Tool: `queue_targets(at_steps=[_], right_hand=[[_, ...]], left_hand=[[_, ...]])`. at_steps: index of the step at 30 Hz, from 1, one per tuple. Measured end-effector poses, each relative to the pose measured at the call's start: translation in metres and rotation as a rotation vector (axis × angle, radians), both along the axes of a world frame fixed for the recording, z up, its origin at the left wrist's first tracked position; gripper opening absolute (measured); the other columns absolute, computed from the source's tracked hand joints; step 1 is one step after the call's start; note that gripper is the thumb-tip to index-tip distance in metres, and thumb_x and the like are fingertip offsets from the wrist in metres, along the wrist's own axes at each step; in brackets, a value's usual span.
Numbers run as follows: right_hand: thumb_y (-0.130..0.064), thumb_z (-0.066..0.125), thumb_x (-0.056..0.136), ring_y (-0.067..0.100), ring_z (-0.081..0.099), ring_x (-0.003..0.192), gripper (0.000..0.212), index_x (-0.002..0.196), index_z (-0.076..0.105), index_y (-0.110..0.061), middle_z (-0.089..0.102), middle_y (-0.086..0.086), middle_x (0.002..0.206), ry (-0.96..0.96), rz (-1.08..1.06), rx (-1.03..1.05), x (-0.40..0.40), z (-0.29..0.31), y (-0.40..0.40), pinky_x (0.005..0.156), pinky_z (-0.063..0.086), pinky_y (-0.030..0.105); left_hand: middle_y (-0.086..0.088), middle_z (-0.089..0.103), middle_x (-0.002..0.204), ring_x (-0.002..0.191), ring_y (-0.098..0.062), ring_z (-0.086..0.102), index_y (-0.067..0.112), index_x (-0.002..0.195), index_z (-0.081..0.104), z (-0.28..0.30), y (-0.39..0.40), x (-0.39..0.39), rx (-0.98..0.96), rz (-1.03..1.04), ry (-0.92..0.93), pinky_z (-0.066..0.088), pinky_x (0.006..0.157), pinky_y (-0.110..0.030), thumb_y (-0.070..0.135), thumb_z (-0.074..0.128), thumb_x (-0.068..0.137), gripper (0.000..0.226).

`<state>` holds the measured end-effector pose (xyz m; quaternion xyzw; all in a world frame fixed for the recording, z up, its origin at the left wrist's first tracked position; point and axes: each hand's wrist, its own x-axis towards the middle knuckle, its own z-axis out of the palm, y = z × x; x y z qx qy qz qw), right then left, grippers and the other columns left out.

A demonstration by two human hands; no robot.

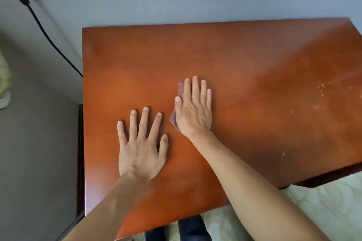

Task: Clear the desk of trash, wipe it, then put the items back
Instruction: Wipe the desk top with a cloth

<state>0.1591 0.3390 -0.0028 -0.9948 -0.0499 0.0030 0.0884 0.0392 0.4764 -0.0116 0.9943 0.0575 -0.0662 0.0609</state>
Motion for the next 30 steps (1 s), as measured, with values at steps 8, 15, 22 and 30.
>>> queue_targets(at_steps=[8,15,22,30], right_hand=[[-0.044,0.015,0.105,0.032,0.009,0.158,0.066,0.163,0.019,-0.013,0.014,0.010,0.171,0.055,0.300,-0.253,0.019,0.001,-0.111,0.127,0.009,0.049],[-0.045,0.013,0.107,0.030,-0.002,0.158,0.067,0.164,0.006,-0.010,0.002,0.008,0.172,0.159,-0.276,-0.098,0.120,0.014,-0.155,0.128,0.001,0.048],[-0.046,0.017,0.108,0.026,-0.008,0.158,0.067,0.164,0.006,-0.010,-0.001,0.006,0.172,0.099,0.356,-0.074,0.014,0.007,-0.018,0.128,0.001,0.046],[-0.048,-0.003,0.103,0.023,-0.009,0.158,0.069,0.164,-0.004,-0.015,-0.006,0.003,0.172,0.137,-0.052,-0.201,-0.032,0.005,-0.207,0.128,-0.001,0.045]], left_hand=[[-0.002,0.006,0.173,0.160,-0.031,-0.002,0.031,0.164,0.014,-0.001,0.001,0.000,0.016,0.005,0.014,0.009,0.125,-0.063,0.056,0.016,0.103,0.066],[-0.005,0.008,0.173,0.159,-0.034,0.001,0.030,0.164,0.012,-0.002,-0.002,0.000,0.047,-0.003,0.010,0.009,0.124,-0.065,0.056,0.018,0.103,0.067],[-0.004,0.007,0.173,0.160,-0.032,-0.001,0.031,0.165,0.013,-0.002,-0.002,-0.001,0.032,0.005,-0.030,0.008,0.125,-0.063,0.056,0.017,0.103,0.066],[-0.003,0.009,0.173,0.160,-0.031,0.001,0.029,0.165,0.012,-0.006,-0.002,-0.004,0.036,0.012,-0.053,0.006,0.125,-0.062,0.056,0.016,0.103,0.068]])
